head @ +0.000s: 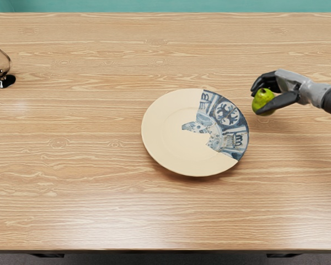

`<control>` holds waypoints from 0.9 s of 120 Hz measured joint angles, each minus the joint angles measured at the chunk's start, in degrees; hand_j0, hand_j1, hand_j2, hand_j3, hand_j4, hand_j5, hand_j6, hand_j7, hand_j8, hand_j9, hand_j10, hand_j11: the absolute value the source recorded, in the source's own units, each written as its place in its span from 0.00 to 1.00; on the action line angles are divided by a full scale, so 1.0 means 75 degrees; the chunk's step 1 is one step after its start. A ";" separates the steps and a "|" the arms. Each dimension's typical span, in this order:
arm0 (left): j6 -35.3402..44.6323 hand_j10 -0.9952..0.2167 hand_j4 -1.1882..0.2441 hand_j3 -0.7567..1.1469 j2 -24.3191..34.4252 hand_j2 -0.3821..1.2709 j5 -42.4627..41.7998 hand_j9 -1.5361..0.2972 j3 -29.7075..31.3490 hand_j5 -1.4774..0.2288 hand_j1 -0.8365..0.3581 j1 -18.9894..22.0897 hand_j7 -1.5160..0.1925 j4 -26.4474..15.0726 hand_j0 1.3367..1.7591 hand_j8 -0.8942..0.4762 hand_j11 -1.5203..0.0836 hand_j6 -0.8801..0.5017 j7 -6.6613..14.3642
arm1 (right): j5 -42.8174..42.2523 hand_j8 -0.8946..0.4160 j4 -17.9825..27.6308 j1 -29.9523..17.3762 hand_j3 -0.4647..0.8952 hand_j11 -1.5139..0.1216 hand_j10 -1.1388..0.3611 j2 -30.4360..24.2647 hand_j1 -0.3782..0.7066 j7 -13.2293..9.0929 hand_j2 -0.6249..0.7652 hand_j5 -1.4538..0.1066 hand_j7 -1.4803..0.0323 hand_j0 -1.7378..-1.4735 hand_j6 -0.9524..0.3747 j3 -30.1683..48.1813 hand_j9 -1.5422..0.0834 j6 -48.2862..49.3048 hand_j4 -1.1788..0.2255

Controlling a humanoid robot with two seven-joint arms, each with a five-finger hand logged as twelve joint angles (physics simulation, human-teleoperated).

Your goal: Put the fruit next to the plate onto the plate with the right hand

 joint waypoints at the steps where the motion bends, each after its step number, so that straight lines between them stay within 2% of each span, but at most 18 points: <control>1: 0.0000 0.82 0.83 0.40 0.0000 0.23 0.0000 0.84 0.0000 0.86 0.99 0.0000 0.89 0.0000 0.76 0.65 0.95 0.64 0.0000 | 0.0004 0.36 0.0016 0.0000 0.34 0.37 0.52 -0.0007 0.56 -0.0004 0.61 0.33 0.37 0.32 0.24 0.0002 0.38 0.0000 0.34; 23: 0.0000 0.82 0.83 0.40 0.0000 0.23 -0.0001 0.84 0.0000 0.86 0.99 0.0000 0.89 0.0000 0.76 0.65 0.95 0.64 0.0000 | 0.0214 0.36 0.0314 0.0038 0.34 0.37 0.52 -0.0105 0.56 -0.0060 0.61 0.33 0.37 0.33 0.24 0.0011 0.37 0.0026 0.34; 53: 0.0000 0.82 0.83 0.40 0.0000 0.23 -0.0001 0.84 0.0000 0.86 0.99 0.0000 0.89 0.0000 0.76 0.65 0.95 0.64 0.0000 | 0.0484 0.36 0.0816 0.0155 0.34 0.36 0.52 -0.0250 0.55 -0.0297 0.61 0.32 0.36 0.33 0.24 0.0024 0.37 0.0062 0.34; 108: 0.0001 0.82 0.83 0.40 0.0000 0.23 -0.0001 0.84 0.0001 0.86 0.99 0.0000 0.89 0.0002 0.76 0.65 0.95 0.64 0.0001 | 0.0633 0.38 0.1100 0.0270 0.34 0.35 0.53 0.0237 0.55 -0.0342 0.58 0.31 0.35 0.32 0.23 0.0024 0.35 0.0063 0.33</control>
